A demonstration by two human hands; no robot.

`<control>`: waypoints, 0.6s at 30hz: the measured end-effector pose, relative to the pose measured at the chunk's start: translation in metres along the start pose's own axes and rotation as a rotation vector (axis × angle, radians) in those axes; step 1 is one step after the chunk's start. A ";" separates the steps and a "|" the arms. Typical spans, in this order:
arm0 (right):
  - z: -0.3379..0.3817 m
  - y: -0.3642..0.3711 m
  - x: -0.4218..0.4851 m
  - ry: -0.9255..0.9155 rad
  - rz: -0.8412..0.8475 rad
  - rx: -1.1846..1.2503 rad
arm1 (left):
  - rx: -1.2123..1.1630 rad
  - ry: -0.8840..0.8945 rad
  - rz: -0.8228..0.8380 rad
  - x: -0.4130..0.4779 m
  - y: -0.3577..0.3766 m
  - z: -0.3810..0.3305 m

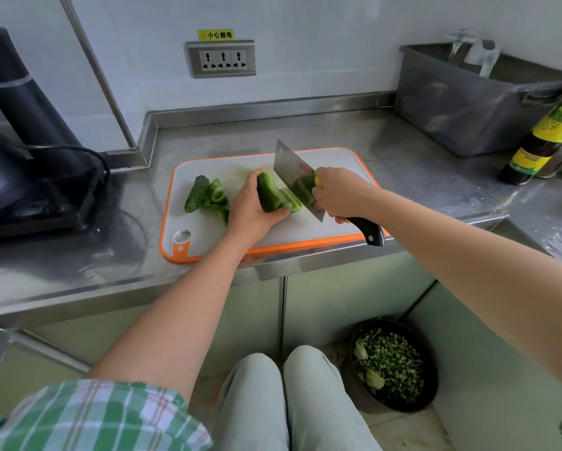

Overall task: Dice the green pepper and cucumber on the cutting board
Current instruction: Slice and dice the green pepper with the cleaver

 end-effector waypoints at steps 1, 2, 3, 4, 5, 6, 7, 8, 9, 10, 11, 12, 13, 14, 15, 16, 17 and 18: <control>0.001 0.000 0.000 0.002 0.006 0.005 | 0.001 0.000 0.000 0.000 0.000 0.000; 0.003 0.000 -0.001 0.001 0.018 0.006 | 0.003 0.001 0.000 0.000 0.000 -0.001; 0.004 0.001 -0.002 -0.006 0.030 -0.007 | 0.004 0.001 -0.001 0.000 -0.001 -0.001; 0.006 0.002 -0.004 -0.015 0.036 -0.028 | 0.009 0.002 -0.001 0.000 -0.001 -0.001; 0.007 0.002 -0.005 -0.024 0.033 -0.049 | 0.014 0.003 -0.002 0.000 -0.001 -0.001; 0.008 0.003 -0.005 -0.032 0.029 -0.066 | 0.019 0.006 -0.004 0.000 0.000 0.000; 0.009 0.004 -0.005 -0.034 0.025 -0.077 | 0.021 0.008 -0.006 0.000 0.000 0.000; 0.009 0.005 -0.005 -0.024 0.026 -0.093 | 0.022 0.007 -0.007 0.000 -0.001 -0.001; 0.009 0.007 -0.005 -0.011 0.027 -0.109 | 0.022 0.004 -0.007 0.000 -0.001 -0.001; 0.010 0.007 -0.004 -0.004 0.025 -0.117 | 0.020 0.001 -0.008 0.000 -0.001 -0.001; 0.013 0.009 -0.005 -0.007 0.023 -0.124 | 0.017 -0.003 -0.008 0.000 -0.001 -0.001; 0.016 0.011 -0.005 -0.016 0.020 -0.133 | 0.015 -0.005 -0.009 0.000 -0.001 -0.001; 0.019 0.013 -0.006 -0.027 0.016 -0.140 | 0.018 -0.010 -0.010 -0.001 -0.001 -0.001; 0.021 0.016 -0.006 -0.034 0.010 -0.144 | 0.026 -0.010 -0.013 -0.001 -0.002 -0.001; 0.023 0.018 -0.004 -0.037 0.002 -0.147 | 0.037 -0.005 -0.018 -0.001 -0.002 -0.002; 0.024 0.020 -0.002 -0.036 -0.008 -0.148 | 0.052 0.003 -0.020 -0.001 -0.002 -0.003; 0.023 0.021 0.000 -0.026 -0.019 -0.138 | 0.071 0.011 -0.020 0.000 -0.003 -0.005; 0.020 0.022 0.002 -0.008 -0.029 -0.109 | 0.098 0.021 -0.020 0.000 -0.004 -0.006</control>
Point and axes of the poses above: each hand's wrist, its own x-axis towards the middle knuckle, its own y-axis out of the palm, z = x × y, the point moved 7 cm from there along x, towards the middle knuckle, and after that the axes turned 13 degrees about -z, right-handed, at the moved point
